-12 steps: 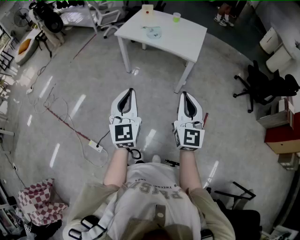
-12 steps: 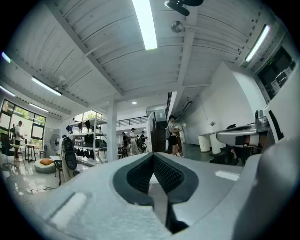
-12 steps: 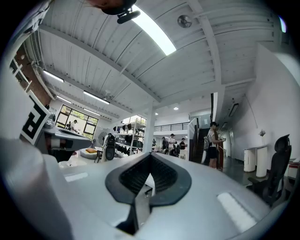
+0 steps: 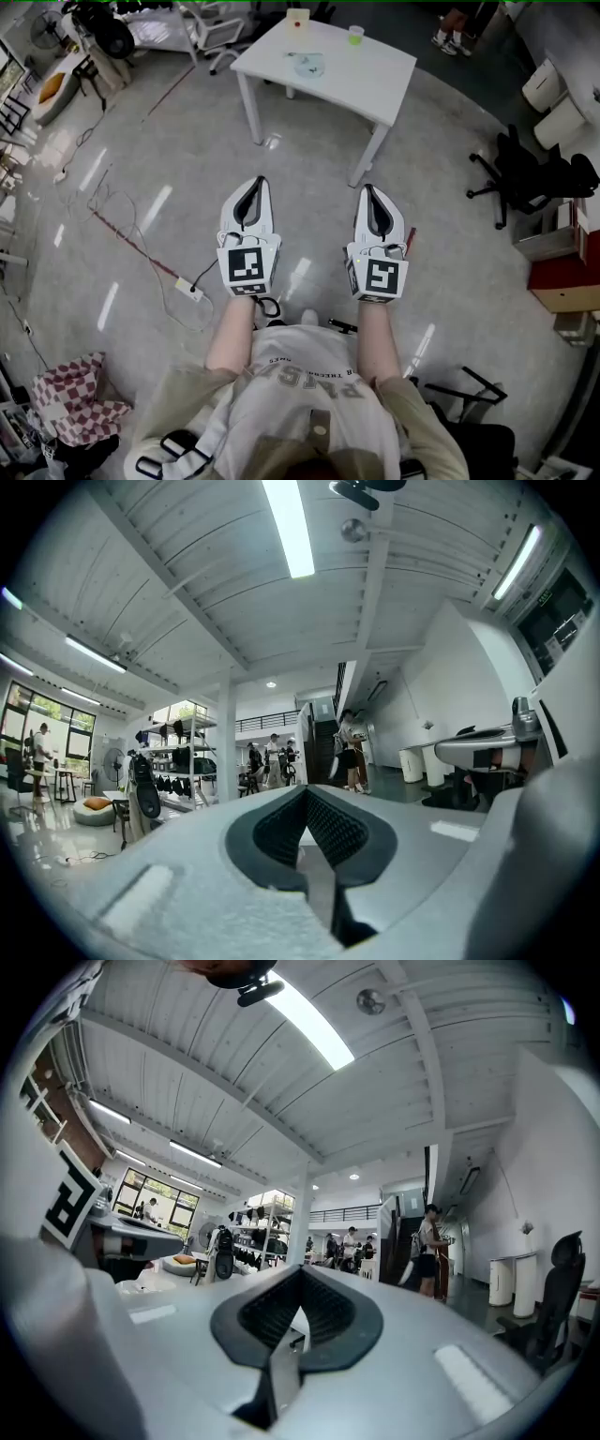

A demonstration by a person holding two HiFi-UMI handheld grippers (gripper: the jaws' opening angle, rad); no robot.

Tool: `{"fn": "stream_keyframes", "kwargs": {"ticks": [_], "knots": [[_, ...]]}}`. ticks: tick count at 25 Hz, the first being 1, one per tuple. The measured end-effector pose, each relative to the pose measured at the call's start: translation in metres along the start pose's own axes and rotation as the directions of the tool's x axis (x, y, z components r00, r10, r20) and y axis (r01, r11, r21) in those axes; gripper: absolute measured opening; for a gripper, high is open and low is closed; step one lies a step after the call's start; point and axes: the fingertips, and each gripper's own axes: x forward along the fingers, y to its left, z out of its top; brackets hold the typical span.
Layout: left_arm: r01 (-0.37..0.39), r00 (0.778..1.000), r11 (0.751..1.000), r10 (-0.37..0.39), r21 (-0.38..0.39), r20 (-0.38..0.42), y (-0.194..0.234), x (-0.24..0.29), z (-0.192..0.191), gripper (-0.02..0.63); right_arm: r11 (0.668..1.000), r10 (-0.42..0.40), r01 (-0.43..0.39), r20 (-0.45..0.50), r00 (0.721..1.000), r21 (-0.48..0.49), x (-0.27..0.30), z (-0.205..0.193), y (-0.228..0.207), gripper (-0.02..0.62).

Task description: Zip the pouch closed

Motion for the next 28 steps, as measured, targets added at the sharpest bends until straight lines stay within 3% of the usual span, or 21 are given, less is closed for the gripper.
{"fn": "stream_keyframes", "kwargs": {"ticks": [9, 13, 18, 19, 21, 22, 23, 28], "knots": [[-0.021, 0.999, 1.000, 0.021, -0.003, -0.027, -0.013, -0.002, -0.007, 0.009, 0.999, 0.031, -0.031, -0.013, 0.999, 0.009, -0.001, -0.005, -0.010, -0.002], [-0.047, 0.998, 0.998, 0.046, -0.040, -0.042, -0.020, -0.003, -0.009, 0.009, 0.998, 0.062, -0.062, -0.009, 0.998, 0.023, -0.002, -0.008, -0.020, -0.001], [-0.078, 0.996, 0.993, 0.074, -0.093, -0.042, -0.022, -0.003, -0.017, 0.011, 0.989, 0.081, -0.078, -0.020, 0.997, 0.125, 0.000, -0.019, -0.037, 0.000], [-0.080, 0.996, 0.991, 0.075, -0.111, -0.052, -0.020, -0.001, -0.021, 0.039, 0.987, 0.085, -0.081, -0.028, 0.996, 0.140, 0.003, -0.021, -0.039, 0.001], [-0.078, 0.994, 0.986, 0.066, -0.150, -0.083, -0.014, 0.005, -0.028, 0.175, 0.982, 0.107, -0.099, -0.041, 0.993, 0.161, 0.010, -0.025, -0.039, 0.003], [-0.076, 0.993, 0.984, 0.061, -0.161, -0.096, -0.011, 0.007, -0.031, 0.203, 0.979, 0.119, -0.110, -0.043, 0.992, 0.171, 0.013, -0.027, -0.038, 0.081], [-0.073, 0.993, 0.984, 0.056, -0.163, -0.105, -0.008, 0.010, -0.033, 0.224, 0.976, 0.126, -0.116, -0.044, 0.991, 0.182, 0.016, -0.029, -0.037, 0.129], [-0.060, 0.992, 0.989, 0.044, -0.137, -0.117, 0.016, 0.031, -0.040, 0.230, 0.974, 0.121, -0.109, -0.053, 0.991, 0.197, 0.041, -0.042, -0.029, 0.170]]}}
